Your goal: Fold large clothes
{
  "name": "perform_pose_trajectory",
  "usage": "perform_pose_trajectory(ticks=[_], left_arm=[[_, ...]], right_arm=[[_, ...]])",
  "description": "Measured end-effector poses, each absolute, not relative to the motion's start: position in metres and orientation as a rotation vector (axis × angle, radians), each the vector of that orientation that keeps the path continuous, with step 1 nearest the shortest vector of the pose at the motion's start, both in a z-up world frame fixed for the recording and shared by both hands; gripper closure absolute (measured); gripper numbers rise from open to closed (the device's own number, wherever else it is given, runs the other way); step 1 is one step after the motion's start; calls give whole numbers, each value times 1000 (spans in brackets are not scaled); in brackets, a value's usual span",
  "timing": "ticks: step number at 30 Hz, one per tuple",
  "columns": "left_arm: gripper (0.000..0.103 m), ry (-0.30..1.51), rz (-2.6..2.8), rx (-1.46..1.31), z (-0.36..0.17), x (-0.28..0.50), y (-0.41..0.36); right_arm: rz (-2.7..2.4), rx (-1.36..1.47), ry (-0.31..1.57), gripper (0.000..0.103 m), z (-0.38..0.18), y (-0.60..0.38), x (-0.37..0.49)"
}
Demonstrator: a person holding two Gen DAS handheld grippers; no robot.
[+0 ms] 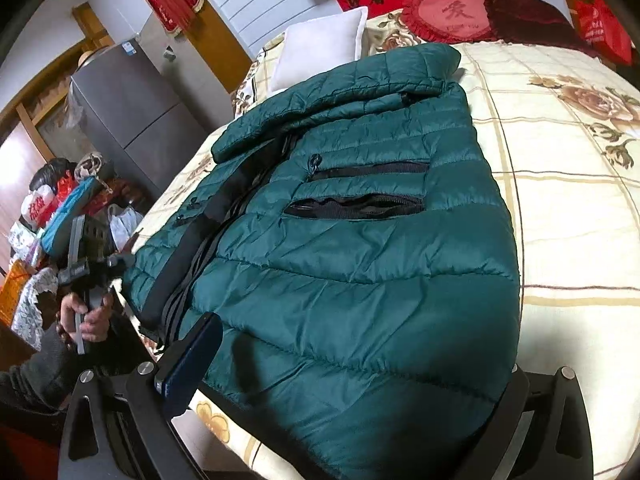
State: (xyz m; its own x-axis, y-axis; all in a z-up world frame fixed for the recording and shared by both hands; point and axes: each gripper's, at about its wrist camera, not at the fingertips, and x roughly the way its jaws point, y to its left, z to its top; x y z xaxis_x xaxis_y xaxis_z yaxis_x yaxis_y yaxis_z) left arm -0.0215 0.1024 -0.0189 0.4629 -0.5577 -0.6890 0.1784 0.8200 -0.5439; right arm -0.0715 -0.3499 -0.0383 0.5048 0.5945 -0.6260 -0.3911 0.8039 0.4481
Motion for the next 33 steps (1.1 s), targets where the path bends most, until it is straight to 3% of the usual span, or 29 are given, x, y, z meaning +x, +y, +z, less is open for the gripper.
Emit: perform_pose_trajectory(ticks=[5, 10, 12, 14, 15, 17, 19, 21, 23, 24, 25, 28, 33], left_arm=[[11, 980, -443, -461, -20, -40, 111], [26, 951, -393, -481, -22, -40, 116], [32, 938, -362, -495, -23, -38, 118], [33, 925, -343, -492, -24, -39, 116], [33, 919, -333, -474, -23, -39, 114], [33, 908, -316, -441, -23, -41, 109], [33, 900, -308, -419, -23, -42, 106], [33, 900, -304, -421, -24, -42, 107], [50, 915, -282, -428, -25, -41, 111], [71, 929, -265, -429, -26, -41, 114], [81, 936, -262, -449, -28, -42, 119], [93, 925, -266, -453, -25, -47, 125], [94, 898, -259, -458, -6, -68, 135]], right_arm=[[587, 246, 846, 0, -39, -349, -78], [579, 314, 886, 1, -37, -358, -80], [543, 314, 888, 11, -35, -360, -81], [508, 297, 880, 32, -34, -362, -83], [500, 295, 871, 38, -33, -363, -84], [476, 312, 854, 66, -32, -368, -87], [454, 322, 852, 73, -33, -371, -89], [432, 311, 855, 73, -36, -369, -91], [411, 307, 860, 73, -39, -367, -91], [403, 308, 856, 73, -40, -367, -92], [396, 312, 852, 73, -39, -367, -94], [396, 325, 835, 73, -37, -365, -100], [394, 326, 773, 80, -24, -357, -122]])
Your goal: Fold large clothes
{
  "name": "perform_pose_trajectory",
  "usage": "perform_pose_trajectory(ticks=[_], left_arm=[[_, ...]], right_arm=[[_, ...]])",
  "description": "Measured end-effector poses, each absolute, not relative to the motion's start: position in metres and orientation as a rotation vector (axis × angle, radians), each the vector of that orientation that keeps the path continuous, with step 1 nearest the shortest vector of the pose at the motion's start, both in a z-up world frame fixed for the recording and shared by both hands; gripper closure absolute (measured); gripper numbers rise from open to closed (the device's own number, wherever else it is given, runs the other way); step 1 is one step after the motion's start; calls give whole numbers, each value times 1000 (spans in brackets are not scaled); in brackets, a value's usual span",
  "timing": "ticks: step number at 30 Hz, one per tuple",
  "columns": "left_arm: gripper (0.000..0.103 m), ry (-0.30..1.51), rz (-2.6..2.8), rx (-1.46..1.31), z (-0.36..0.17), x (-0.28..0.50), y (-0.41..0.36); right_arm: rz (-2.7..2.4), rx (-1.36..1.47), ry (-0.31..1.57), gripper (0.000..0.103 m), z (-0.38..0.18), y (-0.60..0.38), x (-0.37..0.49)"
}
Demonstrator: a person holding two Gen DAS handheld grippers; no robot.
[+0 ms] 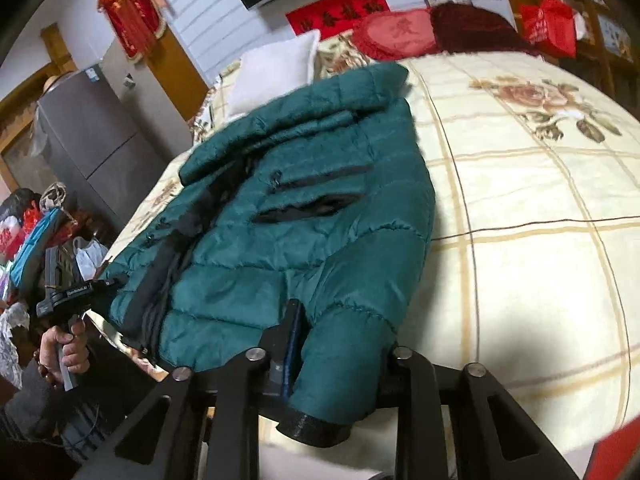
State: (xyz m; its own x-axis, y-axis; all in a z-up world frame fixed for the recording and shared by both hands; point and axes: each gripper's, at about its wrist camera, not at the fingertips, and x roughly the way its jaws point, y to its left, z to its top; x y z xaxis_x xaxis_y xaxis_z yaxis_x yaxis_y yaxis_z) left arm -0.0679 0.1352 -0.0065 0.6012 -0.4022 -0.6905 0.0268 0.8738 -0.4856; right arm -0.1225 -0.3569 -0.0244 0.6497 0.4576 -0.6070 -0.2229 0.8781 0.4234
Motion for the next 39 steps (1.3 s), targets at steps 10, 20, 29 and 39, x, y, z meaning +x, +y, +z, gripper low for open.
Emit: perform_pose_trajectory(ticks=[10, 20, 29, 39], left_arm=[[94, 842, -289, -521, 33, -127, 157], [94, 739, -300, -568, 61, -163, 162], [94, 533, -276, -621, 112, -115, 157], [94, 486, -164, -592, 141, 6, 146]], right_arm=[[389, 416, 641, 83, 10, -368, -193], [435, 451, 539, 87, 36, -373, -230], [366, 448, 357, 87, 90, -378, -188], [218, 485, 308, 87, 120, -370, -68]])
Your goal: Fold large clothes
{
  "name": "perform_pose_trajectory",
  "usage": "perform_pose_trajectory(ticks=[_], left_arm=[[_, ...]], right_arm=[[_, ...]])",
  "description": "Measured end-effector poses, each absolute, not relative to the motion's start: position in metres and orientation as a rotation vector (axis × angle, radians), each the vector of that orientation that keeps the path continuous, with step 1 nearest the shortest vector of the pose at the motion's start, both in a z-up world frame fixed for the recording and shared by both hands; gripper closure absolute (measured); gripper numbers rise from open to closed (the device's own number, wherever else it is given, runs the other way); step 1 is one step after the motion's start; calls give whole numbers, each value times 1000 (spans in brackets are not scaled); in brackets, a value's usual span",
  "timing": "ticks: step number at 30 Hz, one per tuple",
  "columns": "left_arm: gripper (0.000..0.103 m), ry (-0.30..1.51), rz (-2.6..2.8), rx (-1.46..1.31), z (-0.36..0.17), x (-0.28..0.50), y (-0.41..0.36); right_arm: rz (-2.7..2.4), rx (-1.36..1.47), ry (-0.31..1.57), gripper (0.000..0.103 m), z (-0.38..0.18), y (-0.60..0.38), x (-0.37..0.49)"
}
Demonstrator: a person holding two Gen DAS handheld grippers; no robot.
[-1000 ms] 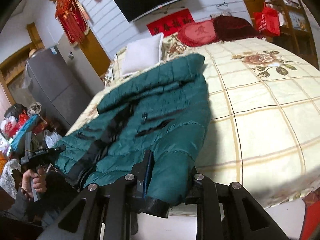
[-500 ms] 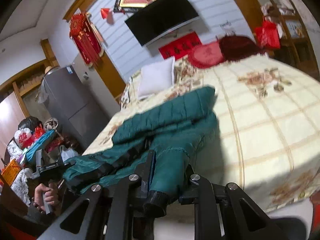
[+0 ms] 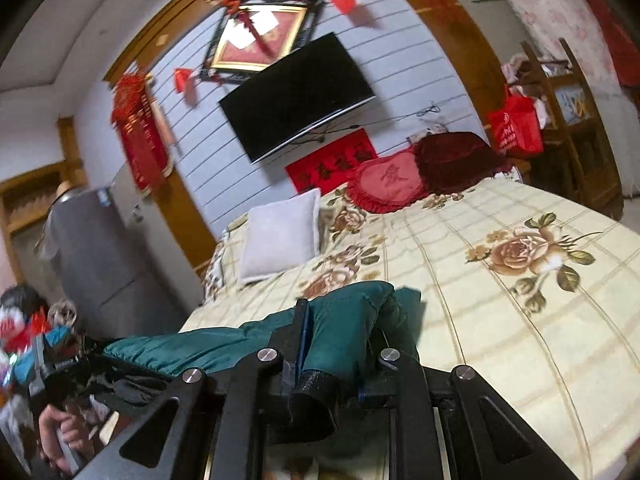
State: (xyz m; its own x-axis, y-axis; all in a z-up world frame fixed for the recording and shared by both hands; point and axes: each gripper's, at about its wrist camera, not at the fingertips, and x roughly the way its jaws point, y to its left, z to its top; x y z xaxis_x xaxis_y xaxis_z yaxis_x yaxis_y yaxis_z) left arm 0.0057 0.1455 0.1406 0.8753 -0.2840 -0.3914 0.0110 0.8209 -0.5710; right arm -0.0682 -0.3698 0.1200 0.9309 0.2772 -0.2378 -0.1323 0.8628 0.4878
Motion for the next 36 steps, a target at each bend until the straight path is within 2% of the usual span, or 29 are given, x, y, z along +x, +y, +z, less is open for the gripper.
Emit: perform_pose_trajectory(ticks=[12, 21, 24, 30, 32, 33, 35, 36], left_arm=[[93, 657, -34, -436, 63, 159, 129], [88, 682, -18, -425, 7, 195, 122], [88, 689, -31, -448, 4, 198, 122], [84, 748, -24, -486, 10, 202, 123], [80, 752, -43, -510, 17, 202, 126], [75, 743, -58, -529, 21, 200, 129], [53, 717, -75, -549, 29, 197, 132], [23, 700, -81, -540, 34, 195, 132]], right_arm=[[92, 495, 459, 87, 68, -351, 82], [58, 372, 644, 84, 14, -335, 152], [44, 326, 681, 82, 8, -330, 160], [40, 422, 725, 77, 11, -339, 160], [55, 500, 730, 74, 16, -347, 156], [63, 533, 724, 73, 18, -350, 154], [75, 603, 717, 72, 22, -356, 149], [91, 635, 710, 71, 24, -360, 146]])
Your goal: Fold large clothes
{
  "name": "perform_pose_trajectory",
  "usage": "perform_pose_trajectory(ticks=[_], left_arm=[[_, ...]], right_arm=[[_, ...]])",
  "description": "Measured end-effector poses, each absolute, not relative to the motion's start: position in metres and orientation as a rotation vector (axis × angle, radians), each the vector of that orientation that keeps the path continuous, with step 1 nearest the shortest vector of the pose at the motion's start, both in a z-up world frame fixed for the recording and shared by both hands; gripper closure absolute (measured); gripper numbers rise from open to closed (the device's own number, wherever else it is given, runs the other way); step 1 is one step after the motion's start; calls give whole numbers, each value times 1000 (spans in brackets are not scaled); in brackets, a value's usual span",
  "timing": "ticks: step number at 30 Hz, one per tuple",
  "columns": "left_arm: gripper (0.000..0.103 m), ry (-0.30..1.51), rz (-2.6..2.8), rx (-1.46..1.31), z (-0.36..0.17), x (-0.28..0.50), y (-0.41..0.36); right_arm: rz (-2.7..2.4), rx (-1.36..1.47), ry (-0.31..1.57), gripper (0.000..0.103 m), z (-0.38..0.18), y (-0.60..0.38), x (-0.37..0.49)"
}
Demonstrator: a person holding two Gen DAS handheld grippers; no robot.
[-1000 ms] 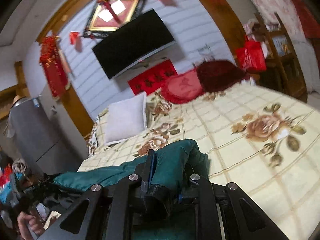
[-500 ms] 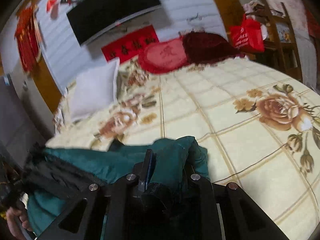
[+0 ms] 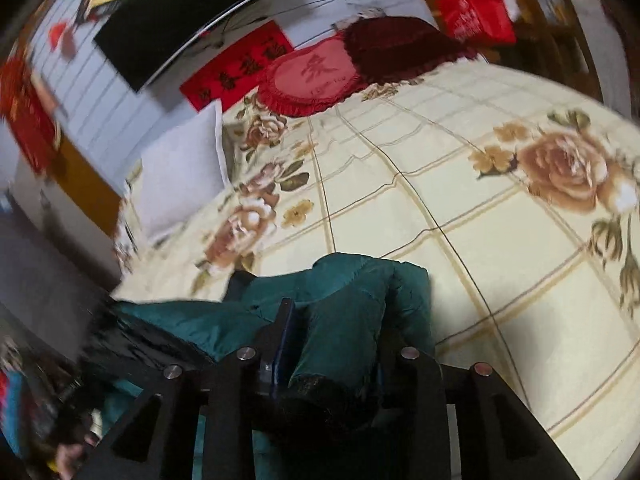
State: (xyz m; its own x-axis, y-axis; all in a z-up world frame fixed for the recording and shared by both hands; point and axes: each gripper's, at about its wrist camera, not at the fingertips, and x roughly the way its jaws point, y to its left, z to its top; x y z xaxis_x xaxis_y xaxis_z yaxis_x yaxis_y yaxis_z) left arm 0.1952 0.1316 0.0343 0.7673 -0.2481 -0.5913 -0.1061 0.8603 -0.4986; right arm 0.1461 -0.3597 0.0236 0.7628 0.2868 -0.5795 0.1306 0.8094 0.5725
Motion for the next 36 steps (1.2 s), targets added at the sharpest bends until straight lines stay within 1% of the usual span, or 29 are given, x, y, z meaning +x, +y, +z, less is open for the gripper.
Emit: perform_pose_trajectory(ticks=[1, 4, 6, 7, 8, 9, 12, 14, 18, 20, 22, 24, 26, 27, 30, 36], left_arm=[[0, 682, -69, -519, 39, 193, 131], [0, 615, -9, -468, 52, 187, 133], [0, 604, -24, -481, 54, 187, 133], [0, 604, -30, -481, 54, 188, 132], [0, 603, -35, -477, 55, 189, 129], [0, 606, -41, -467, 55, 190, 127], [0, 622, -68, -412, 62, 194, 111], [0, 621, -81, -361, 67, 195, 97], [0, 639, -70, -131, 70, 205, 59], [0, 666, -48, -34, 60, 210, 46], [0, 738, -14, 33, 38, 218, 39], [0, 807, -9, 19, 19, 226, 42], [0, 827, -9, -30, 8, 229, 48], [0, 818, -4, -46, 5, 229, 51], [0, 808, 26, -64, -3, 232, 52], [0, 853, 78, -66, -11, 249, 49]], right_arm=[[103, 658, 700, 71, 26, -361, 143], [119, 692, 663, 67, 34, -363, 136], [117, 709, 627, 57, 38, -363, 132], [112, 713, 606, 43, 41, -364, 129], [109, 715, 589, 24, 43, -365, 128], [100, 714, 571, 19, 46, -365, 127], [74, 662, 518, 18, 59, -360, 120], [53, 578, 535, 18, 65, -350, 123], [39, 280, 643, 18, 68, -303, 143], [43, 177, 728, 18, 58, -282, 156], [10, 134, 801, 18, 43, -272, 171], [-26, 124, 859, 14, 27, -273, 183], [-36, 125, 888, 2, 13, -277, 194], [-38, 123, 898, 0, 7, -278, 200], [-23, 134, 912, 0, -8, -281, 215], [20, 65, 942, 0, -12, -274, 247]])
